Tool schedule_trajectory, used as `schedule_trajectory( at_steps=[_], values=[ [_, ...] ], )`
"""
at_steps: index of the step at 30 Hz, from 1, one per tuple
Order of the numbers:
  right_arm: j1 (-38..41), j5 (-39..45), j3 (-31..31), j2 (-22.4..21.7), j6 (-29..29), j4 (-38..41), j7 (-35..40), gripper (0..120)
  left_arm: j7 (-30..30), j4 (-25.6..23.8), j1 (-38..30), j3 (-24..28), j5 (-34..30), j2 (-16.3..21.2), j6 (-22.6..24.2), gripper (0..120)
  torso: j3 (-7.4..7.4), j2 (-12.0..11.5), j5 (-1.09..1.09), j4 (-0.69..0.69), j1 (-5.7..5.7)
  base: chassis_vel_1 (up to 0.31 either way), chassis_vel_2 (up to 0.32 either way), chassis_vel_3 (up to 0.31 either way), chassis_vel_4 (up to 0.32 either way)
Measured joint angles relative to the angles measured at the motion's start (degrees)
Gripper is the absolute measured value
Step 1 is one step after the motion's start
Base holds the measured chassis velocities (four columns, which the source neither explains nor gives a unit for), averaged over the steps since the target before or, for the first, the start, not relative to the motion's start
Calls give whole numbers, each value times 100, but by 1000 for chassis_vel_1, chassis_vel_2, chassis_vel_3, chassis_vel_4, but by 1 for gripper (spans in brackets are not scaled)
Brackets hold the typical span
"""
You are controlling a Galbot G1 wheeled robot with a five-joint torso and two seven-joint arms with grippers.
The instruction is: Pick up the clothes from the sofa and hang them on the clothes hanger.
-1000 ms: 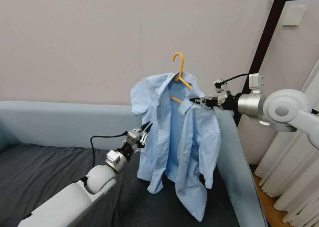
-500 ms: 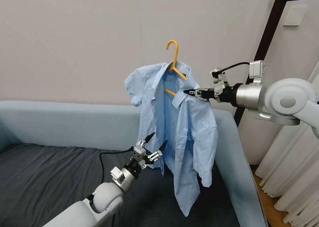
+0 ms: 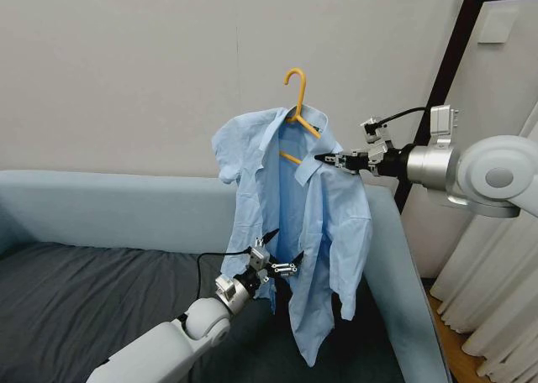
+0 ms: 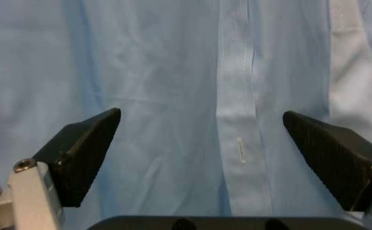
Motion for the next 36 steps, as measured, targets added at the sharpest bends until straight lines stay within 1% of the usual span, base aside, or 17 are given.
schedule_trajectory(
  at_steps=[3, 7, 12, 15, 16, 18, 20, 21, 22, 25, 26, 27, 30, 31, 32, 34, 36],
  values=[
    [-4, 27, 20, -13, 0, 69, 4, 7, 198, 296, -194, 190, -185, -273, -31, 100, 0, 0, 0, 0, 0, 0, 0, 0, 0],
    [-5, 64, 30, -17, 0, 111, 4, 7, 287, 467, -320, 312, -270, -433, -50, 100, 0, 0, 0, 0, 1, 0, 0, 0, 0],
    [-5, 84, 37, -5, 0, 160, 5, 7, 404, 627, -449, 468, -385, -603, -109, 91, 0, 0, 0, 0, 0, 0, 0, 0, 0],
    [-10, 81, 17, 5, -1, 180, 7, 7, 431, 664, -460, 484, -452, -678, -161, 78, 0, 0, -1, 0, 0, 0, 0, 0, 0],
    [-10, 81, 17, 5, -1, 180, 7, 7, 431, 664, -460, 484, -452, -678, -161, 78, 0, 0, -1, 0, 0, 0, 0, 0, 0],
    [-43, 64, 6, 10, -4, 183, 7, 7, 427, 637, -435, 475, -492, -678, -198, 68, 0, 0, -1, 0, 0, 0, 0, 0, 0],
    [-94, 18, -4, 12, -11, 182, 7, 7, 426, 583, -382, 446, -495, -651, -238, 60, 0, 0, -1, 0, 0, 0, 0, 0, 0],
    [-94, 18, -4, 12, -11, 182, 7, 7, 426, 583, -382, 446, -495, -651, -238, 60, 0, 0, -1, 0, 0, 0, 0, 0, 0],
    [-112, 2, -10, 15, -13, 182, 7, 7, 424, 566, -364, 432, -495, -639, -251, 57, 0, 0, -1, 0, 0, 0, 0, 0, 0],
    [-141, -20, -38, 41, -22, 196, 28, 7, 412, 469, -277, 381, -483, -589, -282, 42, 0, 0, -2, 0, 0, 0, 0, 0, 0],
    [-141, -20, -38, 41, -22, 196, 28, 7, 412, 469, -277, 381, -483, -589, -282, 42, 0, 0, -2, 0, 0, 0, 0, 0, 0],
    [-142, -21, -51, 52, -25, 195, 40, 7, 408, 422, -248, 371, -474, -557, -288, 39, 0, 0, -1, 0, 0, 0, 0, 0, 0],
    [-143, -23, -87, 83, -28, 158, 83, 7, 400, 308, -165, 325, -438, -459, -294, 25, 0, 0, -2, 1, 0, 0, 0, 0, 0],
    [-143, -24, -103, 90, -28, 148, 95, 7, 399, 288, -140, 303, -428, -432, -299, 18, 0, 0, -2, 1, 0, 0, 0, 0, 0],
    [-143, -24, -103, 90, -28, 148, 95, 7, 399, 288, -140, 303, -428, -432, -299, 18, 0, 0, -2, 1, 0, 0, 0, 0, 0],
    [-143, -11, -114, 102, -28, 145, 134, 7, 399, 281, -109, 274, -417, -411, -310, 12, 0, 0, -2, 1, 0, 0, 0, 0, 0],
    [-144, 7, -116, 105, -28, 154, 158, 7, 400, 300, -91, 245, -413, -418, -324, 2, 0, 0, -2, 0, 0, 0, 0, 0, 0]
  ],
)
